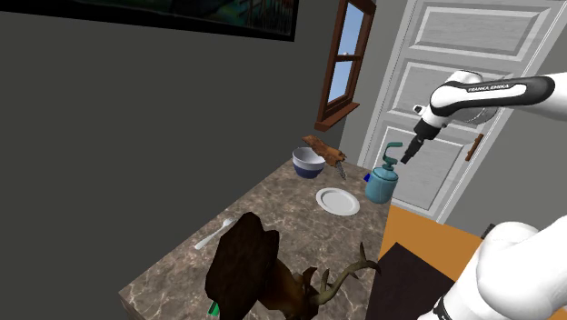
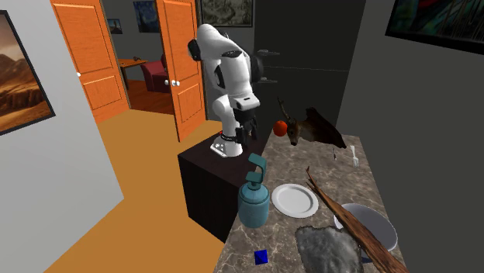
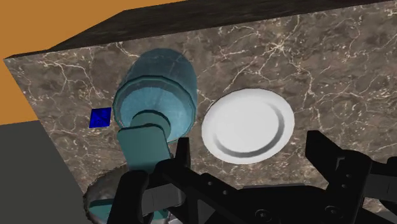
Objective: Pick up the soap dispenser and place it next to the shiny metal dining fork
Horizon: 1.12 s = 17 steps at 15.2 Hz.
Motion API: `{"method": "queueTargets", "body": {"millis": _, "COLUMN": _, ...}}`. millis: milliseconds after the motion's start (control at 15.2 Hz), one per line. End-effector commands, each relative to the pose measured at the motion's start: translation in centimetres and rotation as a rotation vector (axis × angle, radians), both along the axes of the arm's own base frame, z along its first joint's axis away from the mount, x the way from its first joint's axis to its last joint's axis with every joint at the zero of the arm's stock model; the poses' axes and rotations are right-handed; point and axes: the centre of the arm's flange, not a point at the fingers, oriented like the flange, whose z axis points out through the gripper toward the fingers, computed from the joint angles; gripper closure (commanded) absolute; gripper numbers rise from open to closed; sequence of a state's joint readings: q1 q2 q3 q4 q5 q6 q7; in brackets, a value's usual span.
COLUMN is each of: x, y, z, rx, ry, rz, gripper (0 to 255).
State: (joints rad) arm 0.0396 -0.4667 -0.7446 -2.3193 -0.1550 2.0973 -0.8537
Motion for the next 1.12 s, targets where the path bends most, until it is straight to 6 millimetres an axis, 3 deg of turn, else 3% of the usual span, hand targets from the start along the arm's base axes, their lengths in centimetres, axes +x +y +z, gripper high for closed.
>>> {"method": "queueTargets", "body": {"millis": 0, "x": 0.6, "y": -2.5, "z": -0.6, "rx": 0.002, "ry": -0.02, "rz": 0.03, "gripper": 0}}
{"method": "queueTargets", "body": {"millis": 396, "x": 2.9, "y": -10.0, "z": -3.2, "rx": 0.018, "ry": -0.075, "rz": 0.11, "gripper": 0}}
{"method": "queueTargets", "body": {"millis": 924, "x": 4.1, "y": -9.8, "z": -7.1, "rx": 0.018, "ry": -0.076, "rz": 0.112, "gripper": 0}}
{"method": "queueTargets", "body": {"millis": 1056, "x": 4.1, "y": -9.8, "z": -7.1, "rx": 0.018, "ry": -0.076, "rz": 0.112, "gripper": 0}}
